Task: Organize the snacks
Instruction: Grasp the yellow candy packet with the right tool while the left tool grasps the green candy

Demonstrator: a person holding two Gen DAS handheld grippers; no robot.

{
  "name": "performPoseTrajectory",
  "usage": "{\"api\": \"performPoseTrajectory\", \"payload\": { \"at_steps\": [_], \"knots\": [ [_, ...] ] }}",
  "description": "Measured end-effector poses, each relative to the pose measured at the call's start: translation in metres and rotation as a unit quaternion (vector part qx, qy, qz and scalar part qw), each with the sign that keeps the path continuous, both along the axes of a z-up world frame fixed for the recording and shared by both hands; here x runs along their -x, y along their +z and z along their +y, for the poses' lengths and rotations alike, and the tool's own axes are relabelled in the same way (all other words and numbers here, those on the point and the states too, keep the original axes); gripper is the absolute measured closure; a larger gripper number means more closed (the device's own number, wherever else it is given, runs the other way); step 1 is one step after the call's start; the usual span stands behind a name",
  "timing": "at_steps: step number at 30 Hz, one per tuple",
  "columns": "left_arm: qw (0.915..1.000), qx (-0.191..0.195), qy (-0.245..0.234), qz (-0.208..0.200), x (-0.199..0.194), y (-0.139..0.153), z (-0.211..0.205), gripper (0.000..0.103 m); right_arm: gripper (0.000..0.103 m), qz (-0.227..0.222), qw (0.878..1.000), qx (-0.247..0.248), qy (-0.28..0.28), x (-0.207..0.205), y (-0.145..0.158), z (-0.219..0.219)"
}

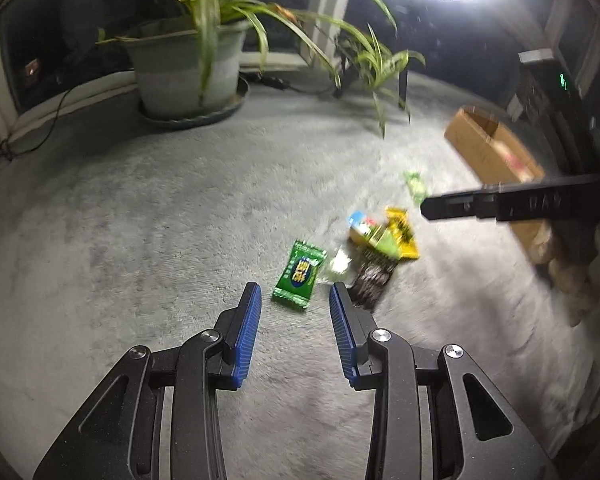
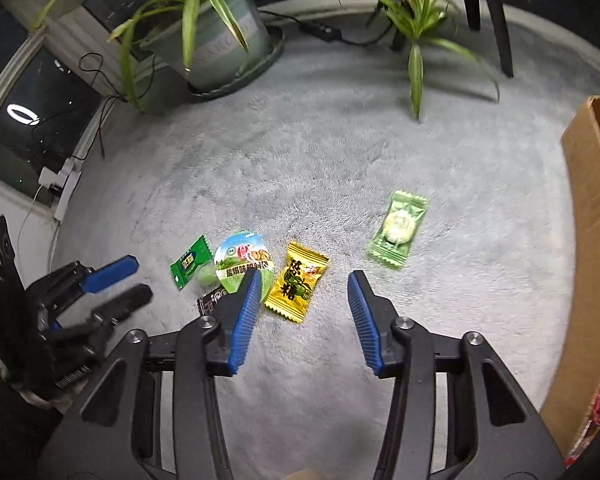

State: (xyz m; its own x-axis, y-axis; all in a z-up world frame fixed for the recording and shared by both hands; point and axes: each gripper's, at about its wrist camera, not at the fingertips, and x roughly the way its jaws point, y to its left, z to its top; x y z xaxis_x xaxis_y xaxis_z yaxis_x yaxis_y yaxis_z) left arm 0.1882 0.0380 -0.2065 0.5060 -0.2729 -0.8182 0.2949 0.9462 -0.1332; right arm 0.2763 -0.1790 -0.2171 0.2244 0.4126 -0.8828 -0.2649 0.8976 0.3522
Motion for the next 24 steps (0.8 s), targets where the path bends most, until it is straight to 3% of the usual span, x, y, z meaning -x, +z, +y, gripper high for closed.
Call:
{"api": "performPoseTrajectory", "payload": {
  "at_steps": [8,16,24],
  "knots": [
    [0.9998,-0.01,-0.014,0.011,-0.011,-0.012,-0.004,0.069,0.06,0.027,1.0,0.004,-0.012,-0.008,-0.022,0.01],
    [0.9991,-0.029,-0.03,0.01,-0.02,-0.019,-0.016,0.069,0.067,-0.018,0.996,0.082,0.033,-0.001,-0.021,0.031],
    [0.9989,-0.038,-0.027,0.009,-0.023,-0.027,-0.012,0.074,0.069,-0.004,0.998,0.066,0.013,-0.007,-0.018,0.021]
  ]
}}
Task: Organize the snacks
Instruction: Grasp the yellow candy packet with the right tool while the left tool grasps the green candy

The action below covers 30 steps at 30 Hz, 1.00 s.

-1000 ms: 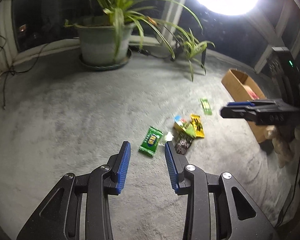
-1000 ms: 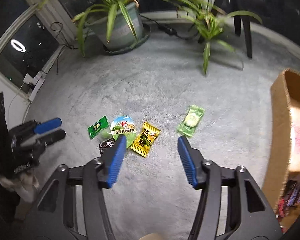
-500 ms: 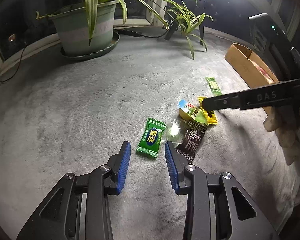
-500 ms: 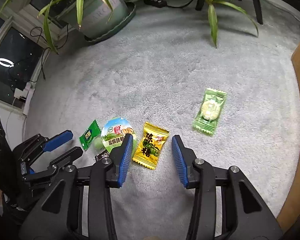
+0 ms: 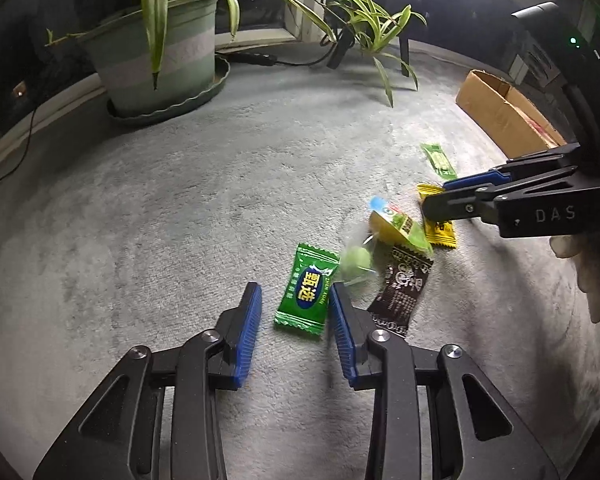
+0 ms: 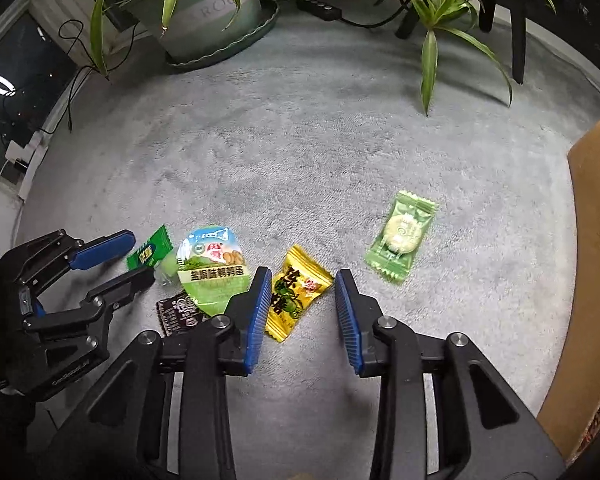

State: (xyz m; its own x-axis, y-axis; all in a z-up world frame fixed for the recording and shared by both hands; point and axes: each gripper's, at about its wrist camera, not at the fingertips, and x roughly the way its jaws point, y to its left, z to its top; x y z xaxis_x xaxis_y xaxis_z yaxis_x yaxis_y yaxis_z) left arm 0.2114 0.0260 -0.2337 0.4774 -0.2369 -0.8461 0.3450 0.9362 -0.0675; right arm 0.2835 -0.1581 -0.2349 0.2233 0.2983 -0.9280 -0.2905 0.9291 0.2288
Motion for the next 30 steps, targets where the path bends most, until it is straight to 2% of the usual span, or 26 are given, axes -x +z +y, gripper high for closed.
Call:
{"api": "performPoseTrajectory", "payload": {
  "at_steps": [3,9,12,23,30],
  "knots": [
    [1.0,0.0,0.005,-0.002,-0.002,0.0,0.003,0.077,0.069,-0.003,1.0,0.008,0.004,-0.001,-0.002,0.008],
    [0.9999,-0.003,0.008,-0.006,0.0,0.001,0.007,0.079,0.069,-0.028,0.995,0.075,0.066,0.012,-0.001,0.028],
    [0.9999,0.001,0.012,-0.007,0.001,0.001,0.01,0.08,0.069,-0.041,0.991,0.104,0.069,0.015,0.002,0.026],
    [0.9997,0.012,0.019,-0.009,0.0,0.001,0.013,0.08,0.069,-0.015,0.997,0.063,0.044,0.022,0.0,0.011],
    [0.9996,0.014,0.021,-0.012,0.001,0.001,0.015,0.081,0.069,-0.012,0.996,0.072,0.046,0.024,-0.001,0.009]
  ]
}}
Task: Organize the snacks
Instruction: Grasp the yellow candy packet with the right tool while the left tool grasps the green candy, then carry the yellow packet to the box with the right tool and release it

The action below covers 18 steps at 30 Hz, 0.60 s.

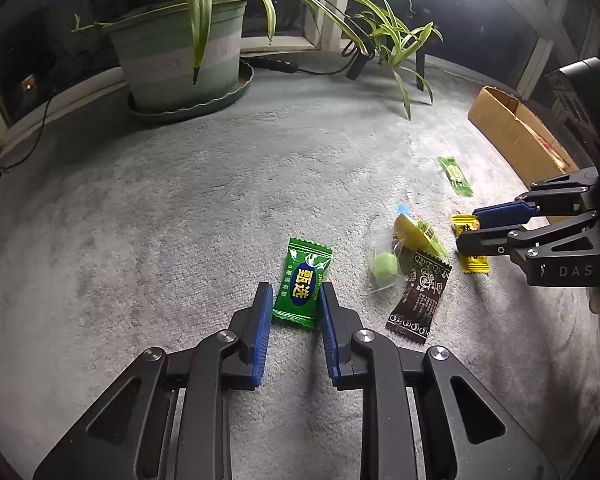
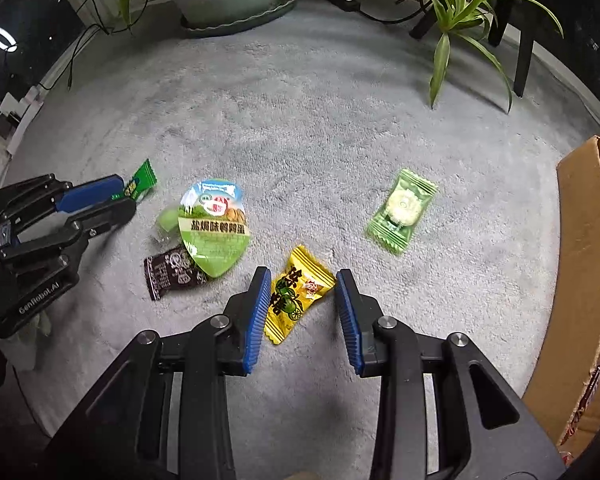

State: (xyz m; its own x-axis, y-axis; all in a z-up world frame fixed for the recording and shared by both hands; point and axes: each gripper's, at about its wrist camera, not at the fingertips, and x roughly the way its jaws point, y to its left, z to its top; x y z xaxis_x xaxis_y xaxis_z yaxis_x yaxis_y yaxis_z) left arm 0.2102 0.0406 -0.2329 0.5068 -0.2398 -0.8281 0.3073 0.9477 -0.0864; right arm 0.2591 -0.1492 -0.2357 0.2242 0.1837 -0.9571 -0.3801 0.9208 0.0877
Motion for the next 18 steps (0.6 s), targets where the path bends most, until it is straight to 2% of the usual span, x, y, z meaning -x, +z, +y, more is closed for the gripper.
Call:
{"api": "performPoseTrajectory", "payload": {
  "at_steps": [3,5,8,18],
  "knots": [
    [1.0,0.003,0.003,-0.002,0.0,0.0,0.0,0.082,0.069,-0.002,1.0,-0.001,0.005,0.0,-0.002,0.003],
    [1.0,0.006,0.004,-0.002,0.0,0.0,0.0,0.082,0.077,-0.003,1.0,-0.006,0.013,0.003,-0.002,0.004],
    [0.9999,0.013,0.005,-0.001,0.001,0.001,0.0,0.082,0.082,-0.005,1.0,-0.016,0.012,0.007,0.002,0.001],
    [0.9994,0.03,0.016,-0.005,0.008,0.008,0.001,0.082,0.086,-0.014,0.999,-0.038,0.006,0.012,0.009,-0.01]
  ]
}}
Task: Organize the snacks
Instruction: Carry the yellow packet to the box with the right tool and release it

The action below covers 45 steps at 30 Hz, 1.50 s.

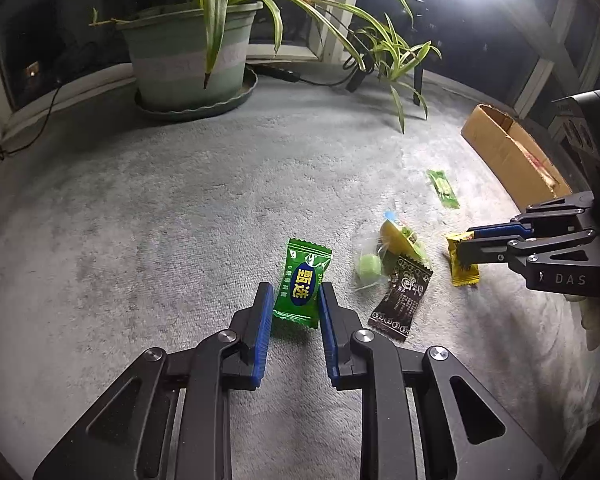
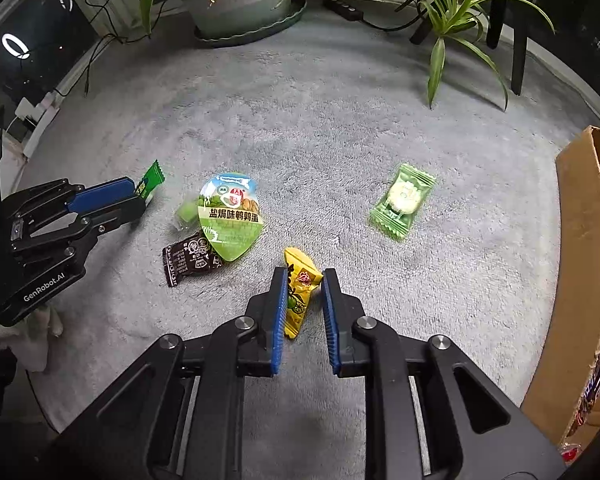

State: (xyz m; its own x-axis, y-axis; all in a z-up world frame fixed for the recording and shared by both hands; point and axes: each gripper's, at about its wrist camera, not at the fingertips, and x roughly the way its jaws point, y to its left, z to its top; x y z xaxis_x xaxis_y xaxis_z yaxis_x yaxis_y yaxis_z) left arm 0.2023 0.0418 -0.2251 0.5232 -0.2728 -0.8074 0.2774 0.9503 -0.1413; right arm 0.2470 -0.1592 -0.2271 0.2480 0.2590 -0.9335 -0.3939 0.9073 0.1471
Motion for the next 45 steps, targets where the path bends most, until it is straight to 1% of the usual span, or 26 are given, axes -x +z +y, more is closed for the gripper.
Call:
{"api": "performPoseTrajectory", "payload": {
  "at_steps": [7,11,15,19,29,32,37,40,45],
  "knots": [
    [1.0,0.006,0.004,-0.005,0.006,0.004,-0.002,0.082,0.086,-0.006,1.0,-0.016,-0.022,0.002,0.005,-0.013],
    [0.9998,0.02,0.005,-0.008,0.012,0.006,-0.003,0.082,0.086,0.0,0.999,-0.031,-0.037,0.003,0.009,-0.023],
    [0.9995,0.027,0.007,-0.014,0.014,0.012,-0.006,0.082,0.087,-0.007,0.998,-0.039,-0.047,0.003,0.016,-0.03],
    [0.9993,0.03,0.008,-0.021,0.018,0.019,-0.006,0.082,0.087,-0.016,0.998,-0.045,-0.052,0.004,0.026,-0.035],
    [0.9988,0.035,-0.002,-0.034,0.026,0.036,-0.018,0.082,0.087,-0.044,0.993,-0.087,-0.073,0.013,0.059,-0.058],
    [0.9985,0.037,-0.01,-0.039,0.027,0.044,-0.029,0.082,0.087,-0.057,0.991,-0.092,-0.082,0.015,0.071,-0.072],
    [0.9974,0.044,-0.025,-0.051,0.026,0.057,-0.054,0.082,0.087,-0.079,0.987,-0.095,-0.102,0.016,0.091,-0.11],
    [0.9965,0.05,-0.035,-0.057,0.023,0.063,-0.073,0.082,0.087,-0.09,0.985,-0.09,-0.116,0.019,0.101,-0.139],
    [0.9941,0.064,-0.06,-0.065,0.02,0.074,-0.117,0.082,0.087,-0.104,0.982,-0.07,-0.142,0.02,0.111,-0.193]
  ]
}}
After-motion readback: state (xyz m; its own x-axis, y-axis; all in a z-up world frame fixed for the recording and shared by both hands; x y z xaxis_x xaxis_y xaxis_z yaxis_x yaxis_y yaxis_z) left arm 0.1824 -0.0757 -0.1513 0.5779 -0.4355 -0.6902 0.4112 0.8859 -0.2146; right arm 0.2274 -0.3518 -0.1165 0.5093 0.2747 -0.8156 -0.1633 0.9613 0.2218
